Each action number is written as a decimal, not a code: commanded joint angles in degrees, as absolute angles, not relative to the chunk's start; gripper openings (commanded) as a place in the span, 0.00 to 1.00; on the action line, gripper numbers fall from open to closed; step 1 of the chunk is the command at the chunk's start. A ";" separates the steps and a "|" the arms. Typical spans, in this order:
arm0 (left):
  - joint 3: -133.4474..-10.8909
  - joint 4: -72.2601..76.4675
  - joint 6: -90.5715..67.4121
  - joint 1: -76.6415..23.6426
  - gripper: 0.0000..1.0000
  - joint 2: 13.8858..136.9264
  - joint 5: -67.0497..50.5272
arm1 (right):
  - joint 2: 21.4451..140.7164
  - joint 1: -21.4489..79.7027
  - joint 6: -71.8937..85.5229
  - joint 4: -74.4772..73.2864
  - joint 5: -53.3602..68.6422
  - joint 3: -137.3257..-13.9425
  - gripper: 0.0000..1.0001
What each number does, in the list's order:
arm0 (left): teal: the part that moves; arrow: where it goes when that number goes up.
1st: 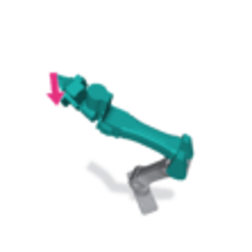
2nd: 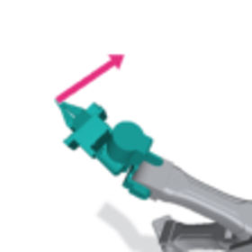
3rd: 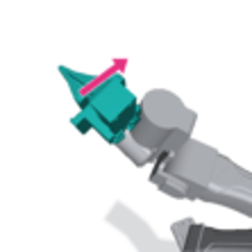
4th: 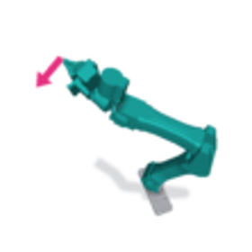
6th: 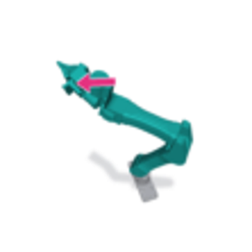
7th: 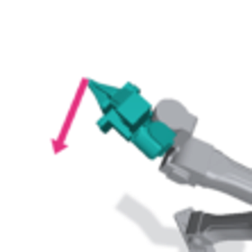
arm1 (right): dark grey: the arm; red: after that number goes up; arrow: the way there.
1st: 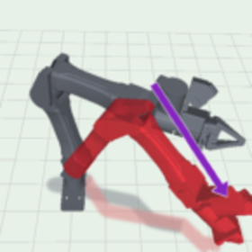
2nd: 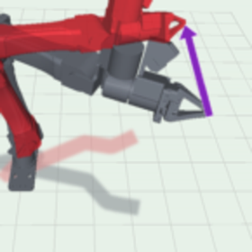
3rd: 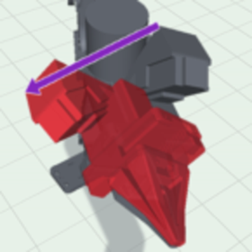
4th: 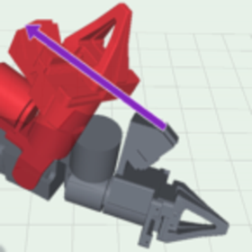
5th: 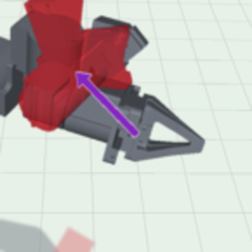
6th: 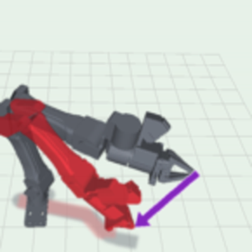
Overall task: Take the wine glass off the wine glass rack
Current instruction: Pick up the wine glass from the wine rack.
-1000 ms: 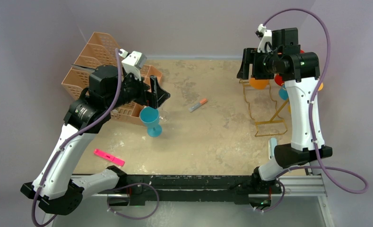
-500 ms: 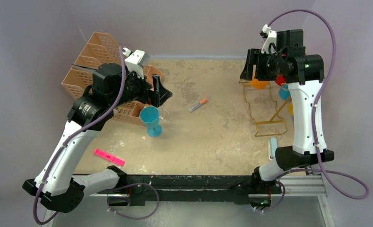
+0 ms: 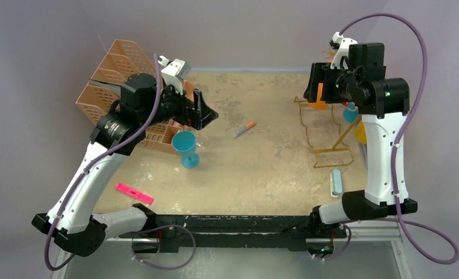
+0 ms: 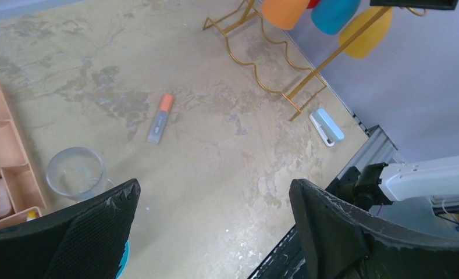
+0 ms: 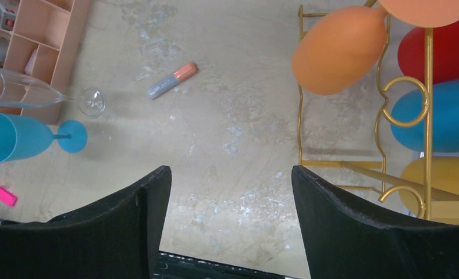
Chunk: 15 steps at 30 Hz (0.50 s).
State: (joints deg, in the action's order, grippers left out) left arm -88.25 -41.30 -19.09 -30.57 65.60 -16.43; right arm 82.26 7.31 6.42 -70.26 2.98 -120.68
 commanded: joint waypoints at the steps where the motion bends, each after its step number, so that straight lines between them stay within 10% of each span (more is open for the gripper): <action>1: -90.08 -39.79 -19.27 -30.72 0.99 66.41 -21.13 | 83.94 7.06 6.04 -70.80 1.53 -124.18 0.77; 15: -87.56 -39.71 -19.61 -30.74 0.99 65.68 -22.54 | 92.46 2.73 4.47 -73.69 -7.32 -136.55 0.76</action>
State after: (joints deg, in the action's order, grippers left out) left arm -88.18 -40.82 -19.14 -30.57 66.59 -20.99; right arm 91.35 5.04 5.43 -73.84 -3.44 -133.64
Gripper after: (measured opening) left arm 0.987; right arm 0.769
